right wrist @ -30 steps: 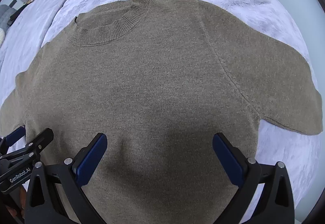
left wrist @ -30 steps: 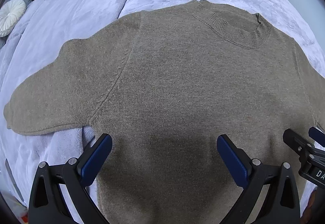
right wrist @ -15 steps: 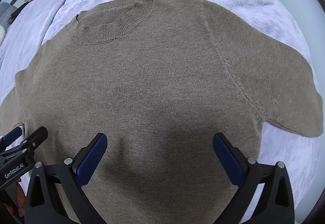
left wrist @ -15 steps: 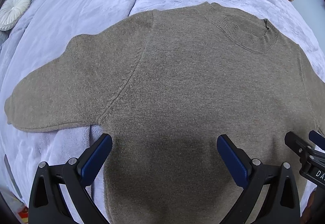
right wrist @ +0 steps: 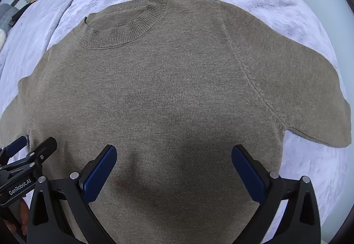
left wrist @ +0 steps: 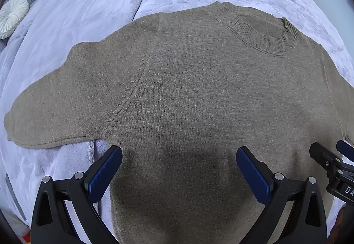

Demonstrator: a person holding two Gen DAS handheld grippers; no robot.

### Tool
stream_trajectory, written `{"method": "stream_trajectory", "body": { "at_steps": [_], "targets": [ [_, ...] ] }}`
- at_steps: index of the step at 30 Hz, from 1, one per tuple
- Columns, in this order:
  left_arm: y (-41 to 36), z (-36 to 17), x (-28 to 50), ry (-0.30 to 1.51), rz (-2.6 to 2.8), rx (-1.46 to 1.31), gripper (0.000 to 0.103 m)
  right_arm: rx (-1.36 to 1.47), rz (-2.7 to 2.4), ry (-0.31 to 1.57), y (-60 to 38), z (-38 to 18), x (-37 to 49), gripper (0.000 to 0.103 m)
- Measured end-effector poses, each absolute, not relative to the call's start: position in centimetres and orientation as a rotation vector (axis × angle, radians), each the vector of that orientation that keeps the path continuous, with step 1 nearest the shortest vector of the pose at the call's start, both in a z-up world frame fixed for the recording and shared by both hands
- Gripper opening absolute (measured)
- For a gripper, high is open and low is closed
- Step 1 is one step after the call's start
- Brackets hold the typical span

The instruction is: Fold small clothes

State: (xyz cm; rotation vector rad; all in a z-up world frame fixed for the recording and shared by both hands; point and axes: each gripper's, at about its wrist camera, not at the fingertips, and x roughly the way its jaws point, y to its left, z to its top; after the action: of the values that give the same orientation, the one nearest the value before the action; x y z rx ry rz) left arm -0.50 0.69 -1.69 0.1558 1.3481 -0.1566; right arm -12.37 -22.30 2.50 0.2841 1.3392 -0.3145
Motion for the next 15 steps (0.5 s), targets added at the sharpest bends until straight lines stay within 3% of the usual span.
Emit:
{"method": "stream_trajectory", "body": {
  "at_steps": [15],
  "targets": [
    [2.9,-1.2,-0.3,1.343,-0.156,0.108,0.103,0.250,-0.320,1.344,-20.9,2.6,-11.6,0.103]
  ]
}}
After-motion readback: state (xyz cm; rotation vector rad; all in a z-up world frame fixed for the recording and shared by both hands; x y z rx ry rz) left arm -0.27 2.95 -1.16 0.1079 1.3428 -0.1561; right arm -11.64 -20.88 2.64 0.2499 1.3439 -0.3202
